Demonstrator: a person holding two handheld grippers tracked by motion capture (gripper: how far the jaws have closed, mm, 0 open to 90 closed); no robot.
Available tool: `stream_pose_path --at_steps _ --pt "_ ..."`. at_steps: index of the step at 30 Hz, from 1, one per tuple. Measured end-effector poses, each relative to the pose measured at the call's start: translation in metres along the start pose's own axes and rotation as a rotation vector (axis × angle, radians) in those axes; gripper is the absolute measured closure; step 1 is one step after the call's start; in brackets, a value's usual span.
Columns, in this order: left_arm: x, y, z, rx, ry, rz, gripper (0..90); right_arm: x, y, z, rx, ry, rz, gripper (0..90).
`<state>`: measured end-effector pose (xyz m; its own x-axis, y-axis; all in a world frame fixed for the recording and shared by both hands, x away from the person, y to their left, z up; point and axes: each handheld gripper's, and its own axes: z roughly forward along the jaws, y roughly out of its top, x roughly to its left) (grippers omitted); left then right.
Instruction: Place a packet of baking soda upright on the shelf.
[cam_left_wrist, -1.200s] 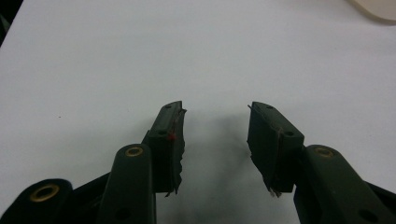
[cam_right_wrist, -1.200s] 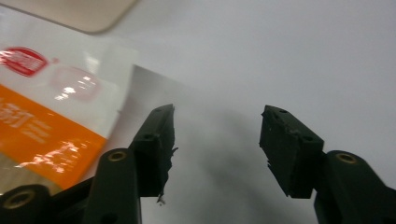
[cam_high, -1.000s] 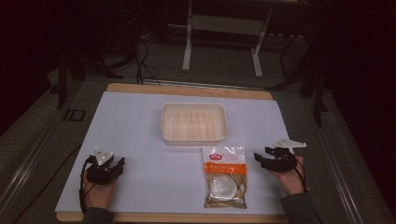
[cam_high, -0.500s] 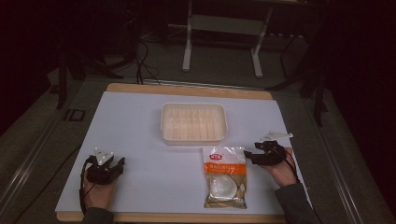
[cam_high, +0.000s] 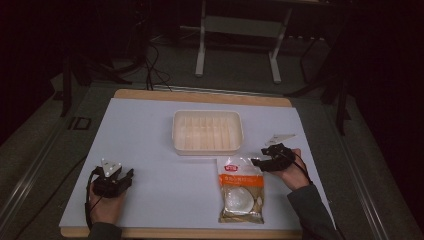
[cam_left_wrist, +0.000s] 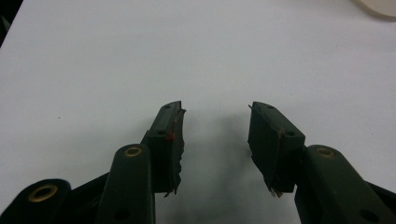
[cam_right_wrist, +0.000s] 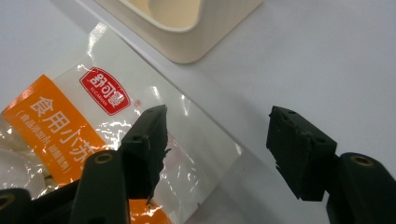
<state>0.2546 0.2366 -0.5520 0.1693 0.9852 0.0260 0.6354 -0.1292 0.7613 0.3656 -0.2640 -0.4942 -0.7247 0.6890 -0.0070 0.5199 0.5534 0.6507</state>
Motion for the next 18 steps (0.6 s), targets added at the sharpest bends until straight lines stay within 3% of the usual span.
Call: stream_pose_path --at_steps 9,18 --pt "0.0 0.0 0.0 0.0 -0.001 -0.001 54.4 -0.001 0.014 0.015 0.042 0.032 -0.025 38.6" --pt "0.0 0.0 0.0 0.0 -0.002 -0.001 54.2 -0.007 0.014 0.027 0.068 0.107 0.006 38.2"
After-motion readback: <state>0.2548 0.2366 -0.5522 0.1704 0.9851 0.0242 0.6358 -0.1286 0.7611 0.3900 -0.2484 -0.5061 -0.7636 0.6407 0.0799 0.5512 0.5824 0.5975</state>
